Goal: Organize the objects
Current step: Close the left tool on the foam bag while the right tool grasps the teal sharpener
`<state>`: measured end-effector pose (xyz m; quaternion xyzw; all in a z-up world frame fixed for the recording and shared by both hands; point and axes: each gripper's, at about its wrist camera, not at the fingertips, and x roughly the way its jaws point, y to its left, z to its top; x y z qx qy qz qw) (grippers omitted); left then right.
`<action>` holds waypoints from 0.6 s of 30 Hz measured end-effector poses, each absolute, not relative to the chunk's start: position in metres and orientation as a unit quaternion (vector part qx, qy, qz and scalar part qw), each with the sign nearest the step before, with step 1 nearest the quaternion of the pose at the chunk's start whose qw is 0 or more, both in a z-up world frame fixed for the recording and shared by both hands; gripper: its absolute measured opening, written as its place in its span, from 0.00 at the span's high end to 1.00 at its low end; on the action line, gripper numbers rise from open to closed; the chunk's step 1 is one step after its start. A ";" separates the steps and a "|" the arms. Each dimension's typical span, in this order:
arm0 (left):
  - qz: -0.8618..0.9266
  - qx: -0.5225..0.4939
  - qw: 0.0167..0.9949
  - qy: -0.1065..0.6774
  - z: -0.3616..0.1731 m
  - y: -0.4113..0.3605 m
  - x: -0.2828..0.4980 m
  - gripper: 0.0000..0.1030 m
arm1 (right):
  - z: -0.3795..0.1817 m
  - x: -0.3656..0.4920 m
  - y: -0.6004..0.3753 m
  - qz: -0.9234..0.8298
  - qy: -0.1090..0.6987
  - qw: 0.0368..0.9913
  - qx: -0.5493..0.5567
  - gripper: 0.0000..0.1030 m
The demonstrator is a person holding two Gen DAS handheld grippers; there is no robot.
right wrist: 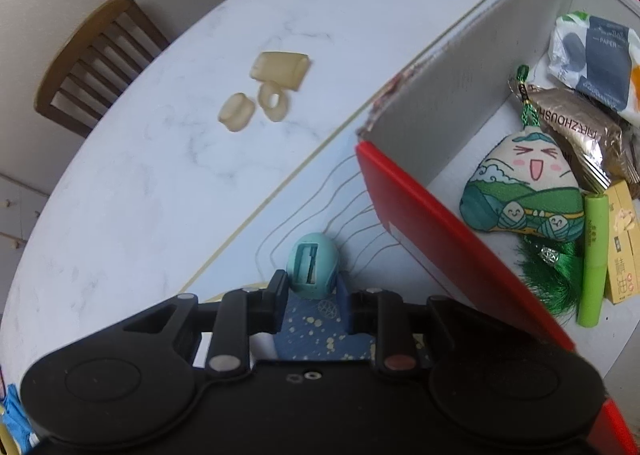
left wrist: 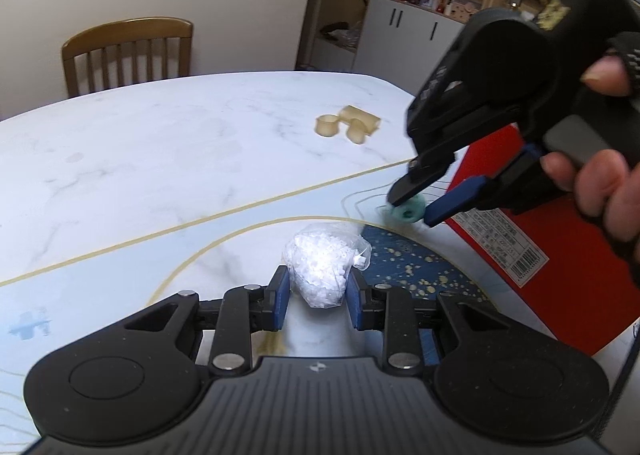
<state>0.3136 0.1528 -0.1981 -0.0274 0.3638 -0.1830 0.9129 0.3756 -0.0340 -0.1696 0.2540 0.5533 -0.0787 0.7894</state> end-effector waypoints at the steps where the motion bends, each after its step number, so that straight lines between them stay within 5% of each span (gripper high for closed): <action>1: -0.181 -0.028 0.914 0.363 -0.194 0.155 0.312 0.72 | -0.167 0.374 -0.034 -0.072 0.553 0.791 0.252 0.76; 18: -0.168 -0.027 0.924 0.341 -0.116 0.144 0.271 0.72 | -0.071 0.326 -0.049 0.062 0.540 0.812 0.212 0.76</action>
